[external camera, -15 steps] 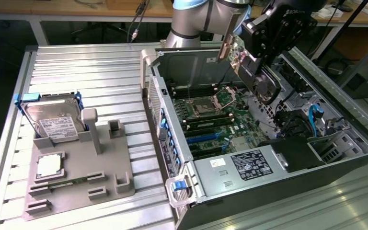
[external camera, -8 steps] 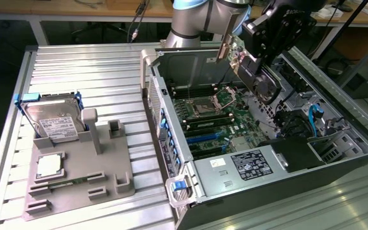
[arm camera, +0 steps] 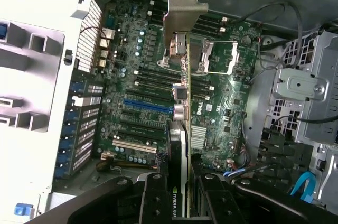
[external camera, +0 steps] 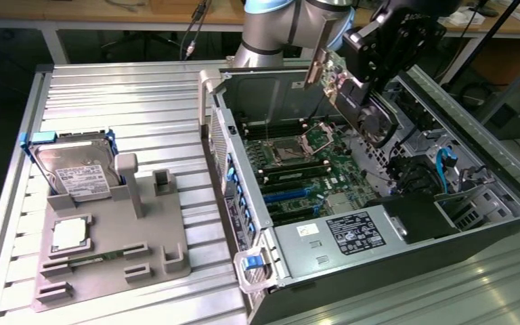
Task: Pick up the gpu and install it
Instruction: 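Insert the gpu into the slot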
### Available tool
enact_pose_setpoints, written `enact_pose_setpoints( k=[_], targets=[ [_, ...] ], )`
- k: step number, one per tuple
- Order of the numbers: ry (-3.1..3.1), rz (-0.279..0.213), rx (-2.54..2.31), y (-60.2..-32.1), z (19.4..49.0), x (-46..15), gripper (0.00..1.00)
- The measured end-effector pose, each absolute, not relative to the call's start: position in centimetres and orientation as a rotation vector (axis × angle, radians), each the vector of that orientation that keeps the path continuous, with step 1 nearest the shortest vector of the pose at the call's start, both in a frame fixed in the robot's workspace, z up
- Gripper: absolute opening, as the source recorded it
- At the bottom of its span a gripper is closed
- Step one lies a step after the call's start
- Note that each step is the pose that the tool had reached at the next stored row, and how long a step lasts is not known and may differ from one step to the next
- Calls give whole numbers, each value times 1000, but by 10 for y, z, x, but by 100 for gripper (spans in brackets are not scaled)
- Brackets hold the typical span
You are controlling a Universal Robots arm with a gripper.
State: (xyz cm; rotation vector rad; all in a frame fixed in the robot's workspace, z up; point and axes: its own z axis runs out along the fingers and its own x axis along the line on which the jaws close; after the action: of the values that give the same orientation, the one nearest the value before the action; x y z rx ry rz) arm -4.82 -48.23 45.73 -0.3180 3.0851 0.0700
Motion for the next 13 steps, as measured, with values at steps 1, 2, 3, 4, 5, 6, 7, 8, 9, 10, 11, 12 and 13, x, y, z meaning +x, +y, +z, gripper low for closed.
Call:
enact_pose_setpoints(
  k=[1,2,3,4,5,6,7,8,9,10,11,12,13],
  targets=[
    [3084,70,-327,-482,457,-48,27],
    [3084,70,-334,-482,457,-48,27],
    [3083,71,-343,-482,457,-48,27],
    [3082,71,-349,-482,457,-48,27],
    [3079,71,-381,-482,457,-48,27],
    [3074,72,-423,-482,457,-48,27],
    [3064,74,-497,-482,457,-48,27],
    [3054,75,-562,-482,457,-48,27],
    [3047,75,-600,-482,457,-48,27],
    [3040,76,-638,-482,457,-48,27],
    [3033,77,-672,-482,457,-48,27],
    [3024,78,-716,-482,457,-48,27],
    [3016,78,-751,-482,457,-48,27]
  ],
)
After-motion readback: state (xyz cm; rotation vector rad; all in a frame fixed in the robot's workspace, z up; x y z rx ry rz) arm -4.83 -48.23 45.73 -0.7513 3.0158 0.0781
